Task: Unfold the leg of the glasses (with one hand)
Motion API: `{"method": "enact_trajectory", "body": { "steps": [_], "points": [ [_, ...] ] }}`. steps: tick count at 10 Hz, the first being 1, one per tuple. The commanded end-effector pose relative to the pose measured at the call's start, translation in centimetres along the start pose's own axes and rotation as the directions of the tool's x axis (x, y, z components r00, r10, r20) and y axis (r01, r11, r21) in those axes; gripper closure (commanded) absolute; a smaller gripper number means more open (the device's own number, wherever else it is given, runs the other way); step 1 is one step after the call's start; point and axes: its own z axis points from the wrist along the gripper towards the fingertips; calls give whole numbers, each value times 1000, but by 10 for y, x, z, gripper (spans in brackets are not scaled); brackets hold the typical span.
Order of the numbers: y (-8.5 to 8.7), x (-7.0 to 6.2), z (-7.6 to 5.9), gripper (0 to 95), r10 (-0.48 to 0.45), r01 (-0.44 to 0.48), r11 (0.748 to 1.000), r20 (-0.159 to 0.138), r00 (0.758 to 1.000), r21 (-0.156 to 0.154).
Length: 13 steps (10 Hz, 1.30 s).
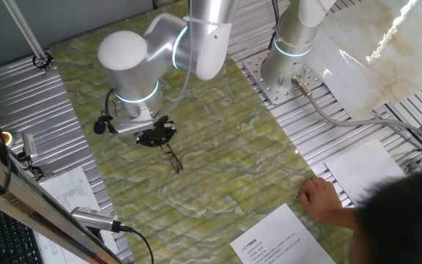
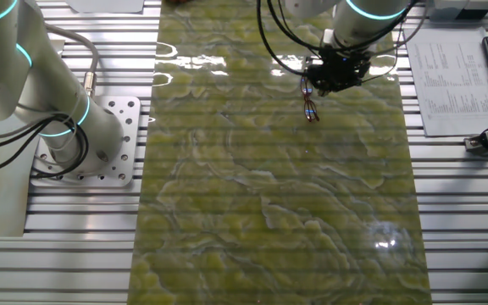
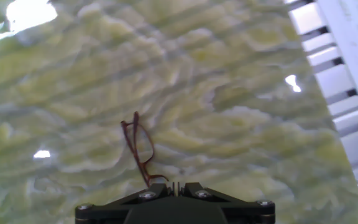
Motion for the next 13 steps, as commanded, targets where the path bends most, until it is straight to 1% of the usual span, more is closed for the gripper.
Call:
{"method": "enact_trajectory", "body": {
  "steps": [1,4,5,6,7,9,10,12,13],
  "points": [
    [0,-1,4,950,-56,56,998,-6,998,-3],
    [1,-2,9,950,-102,102,995,-7,995,7],
    [2,-2,10,950,-116,116,993,-9,993,15],
    [2,-2,10,950,-125,125,992,-11,992,16],
    [3,-2,11,950,-167,167,986,-9,986,13],
    [8,0,14,950,-190,190,982,-4,982,14],
    [11,1,15,760,-211,211,977,-9,977,13],
    [15,3,17,760,-225,226,974,-13,974,12],
    [18,4,19,760,-218,219,976,-13,976,14]
  ]
}}
